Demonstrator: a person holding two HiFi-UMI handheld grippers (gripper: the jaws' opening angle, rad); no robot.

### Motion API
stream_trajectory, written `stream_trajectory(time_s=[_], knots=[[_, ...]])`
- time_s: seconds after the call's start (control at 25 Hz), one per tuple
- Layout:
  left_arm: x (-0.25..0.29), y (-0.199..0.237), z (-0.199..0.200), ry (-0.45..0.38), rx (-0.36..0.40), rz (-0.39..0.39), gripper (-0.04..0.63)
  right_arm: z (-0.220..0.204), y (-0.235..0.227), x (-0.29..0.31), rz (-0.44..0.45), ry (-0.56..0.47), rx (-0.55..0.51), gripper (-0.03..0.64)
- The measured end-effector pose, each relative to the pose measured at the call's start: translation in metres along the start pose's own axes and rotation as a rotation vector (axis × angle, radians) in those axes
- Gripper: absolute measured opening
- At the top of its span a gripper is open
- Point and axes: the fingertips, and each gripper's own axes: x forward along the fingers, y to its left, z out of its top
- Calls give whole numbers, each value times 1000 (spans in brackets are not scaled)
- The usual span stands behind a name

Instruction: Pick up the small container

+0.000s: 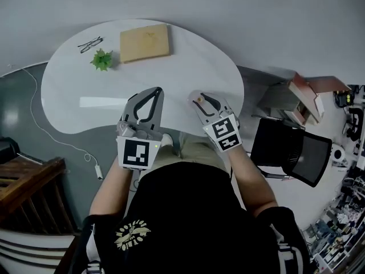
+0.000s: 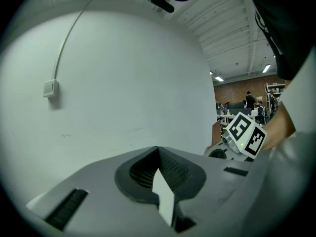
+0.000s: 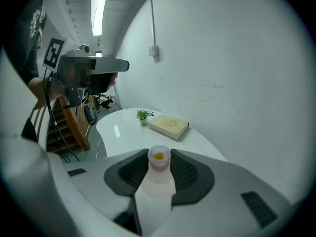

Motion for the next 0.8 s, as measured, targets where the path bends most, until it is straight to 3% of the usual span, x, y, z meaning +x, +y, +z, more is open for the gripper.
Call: stream_trajectory(time_s=[0.24,0.8], knots=[[-14,2,2,39,13,2,9,28,11,-27,0,-12,-10,155],[-45,4,50,-37,9,-17,9,102,31,-85,-16,-71,-30,155]])
